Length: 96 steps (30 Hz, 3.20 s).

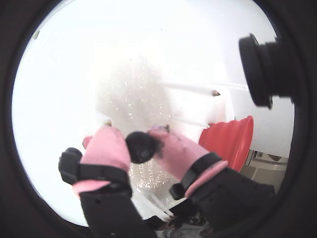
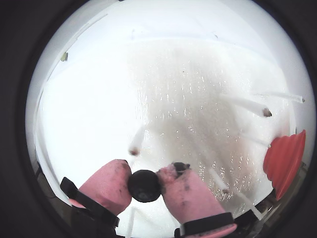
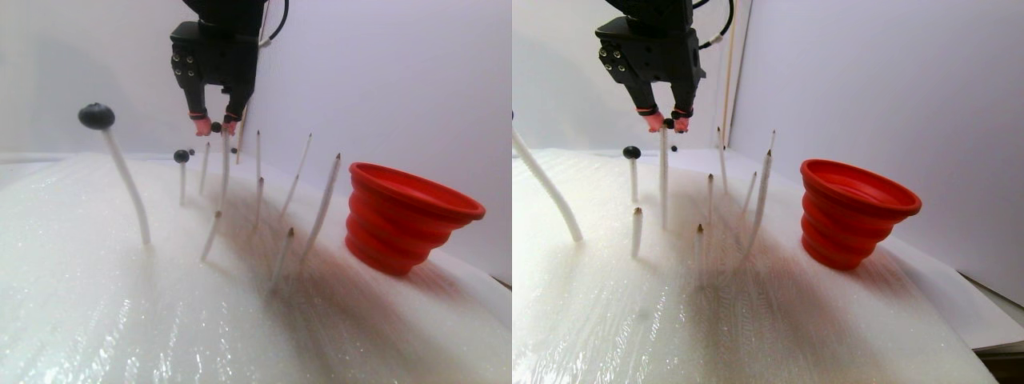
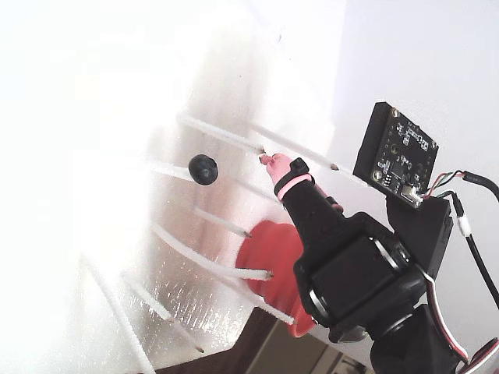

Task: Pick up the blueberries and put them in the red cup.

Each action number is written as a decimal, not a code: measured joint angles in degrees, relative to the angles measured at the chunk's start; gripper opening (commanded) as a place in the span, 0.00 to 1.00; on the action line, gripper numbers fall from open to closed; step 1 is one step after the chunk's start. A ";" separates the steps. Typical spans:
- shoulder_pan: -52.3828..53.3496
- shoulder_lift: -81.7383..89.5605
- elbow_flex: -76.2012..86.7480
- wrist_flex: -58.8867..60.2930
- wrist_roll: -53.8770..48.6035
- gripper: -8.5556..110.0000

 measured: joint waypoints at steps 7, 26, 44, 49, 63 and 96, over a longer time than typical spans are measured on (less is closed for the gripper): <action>2.64 0.18 0.26 1.49 -0.88 0.15; 8.35 8.17 2.20 7.21 -2.11 0.15; 16.00 12.74 2.20 12.92 -3.34 0.15; 18.37 13.10 2.72 13.10 -3.96 0.15; 24.79 13.10 2.72 13.62 -5.10 0.15; 37.62 6.06 -1.32 13.62 -6.15 0.16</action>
